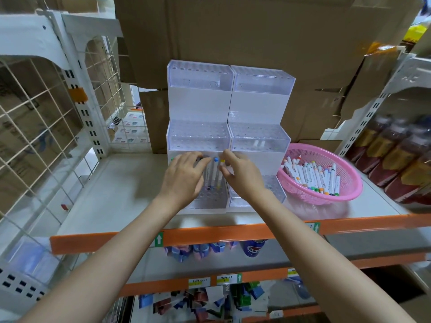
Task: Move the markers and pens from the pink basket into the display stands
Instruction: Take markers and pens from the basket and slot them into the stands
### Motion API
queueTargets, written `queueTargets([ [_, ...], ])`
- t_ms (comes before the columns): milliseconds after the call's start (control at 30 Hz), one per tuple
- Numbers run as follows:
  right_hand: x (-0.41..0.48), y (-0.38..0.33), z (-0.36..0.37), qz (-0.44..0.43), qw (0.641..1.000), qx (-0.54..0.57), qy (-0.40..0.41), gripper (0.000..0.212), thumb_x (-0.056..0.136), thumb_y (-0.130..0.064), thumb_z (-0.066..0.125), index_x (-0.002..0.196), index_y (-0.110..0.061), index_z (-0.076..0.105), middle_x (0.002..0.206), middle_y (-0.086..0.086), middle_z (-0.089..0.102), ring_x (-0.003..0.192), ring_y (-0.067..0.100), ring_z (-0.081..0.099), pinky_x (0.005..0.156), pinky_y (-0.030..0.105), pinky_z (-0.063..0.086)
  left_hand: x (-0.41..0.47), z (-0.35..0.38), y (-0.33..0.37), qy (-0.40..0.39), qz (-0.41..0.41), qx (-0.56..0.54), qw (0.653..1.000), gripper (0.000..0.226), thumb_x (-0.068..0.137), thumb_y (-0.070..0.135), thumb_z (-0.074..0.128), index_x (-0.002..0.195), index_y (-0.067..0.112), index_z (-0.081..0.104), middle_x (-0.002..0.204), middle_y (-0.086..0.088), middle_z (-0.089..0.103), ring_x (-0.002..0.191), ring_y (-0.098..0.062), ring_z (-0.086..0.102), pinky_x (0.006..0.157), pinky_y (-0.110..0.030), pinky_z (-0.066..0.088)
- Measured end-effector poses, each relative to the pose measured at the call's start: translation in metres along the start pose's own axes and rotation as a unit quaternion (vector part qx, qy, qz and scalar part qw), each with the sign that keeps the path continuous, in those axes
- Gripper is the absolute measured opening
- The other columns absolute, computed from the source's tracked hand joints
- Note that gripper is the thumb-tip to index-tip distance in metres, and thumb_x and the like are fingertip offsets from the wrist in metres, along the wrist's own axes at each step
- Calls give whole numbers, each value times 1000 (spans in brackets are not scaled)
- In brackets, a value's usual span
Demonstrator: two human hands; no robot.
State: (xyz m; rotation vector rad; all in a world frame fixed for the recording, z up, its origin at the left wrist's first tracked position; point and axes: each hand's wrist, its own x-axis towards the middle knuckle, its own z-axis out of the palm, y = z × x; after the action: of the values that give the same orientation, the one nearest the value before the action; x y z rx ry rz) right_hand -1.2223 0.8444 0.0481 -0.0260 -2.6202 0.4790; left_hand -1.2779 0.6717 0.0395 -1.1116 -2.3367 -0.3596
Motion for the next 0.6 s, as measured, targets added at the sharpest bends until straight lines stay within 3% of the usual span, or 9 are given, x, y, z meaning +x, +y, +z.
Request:
queueTargets([
  [200,-12,19,-14,-38,998,-48,-1,44,88,-25,65,130,-21,55,123,-1,62,120,22,50,80,35,47,10,7,23,0,31,1,1000,46,81,35,57,122,14,60,114,-8,60,107,-27,56,95,-40,41],
  [367,-35,57,-40,-21,997,-74,12,49,87,-27,67,133,-21,55,126,1,61,118,22,54,85,36,48,28,18,65,-3,74,-24,997,56,76,30,71,126,10,58,114,-13,61,104,-31,60,89,-40,48],
  [600,-73,127,-82,78,992,-99,27,44,91,-29,59,133,-18,55,123,5,61,112,28,56,84,39,51,68,47,134,-45,120,-82,988,50,78,33,52,122,10,58,114,-14,61,102,-33,60,85,-37,49],
])
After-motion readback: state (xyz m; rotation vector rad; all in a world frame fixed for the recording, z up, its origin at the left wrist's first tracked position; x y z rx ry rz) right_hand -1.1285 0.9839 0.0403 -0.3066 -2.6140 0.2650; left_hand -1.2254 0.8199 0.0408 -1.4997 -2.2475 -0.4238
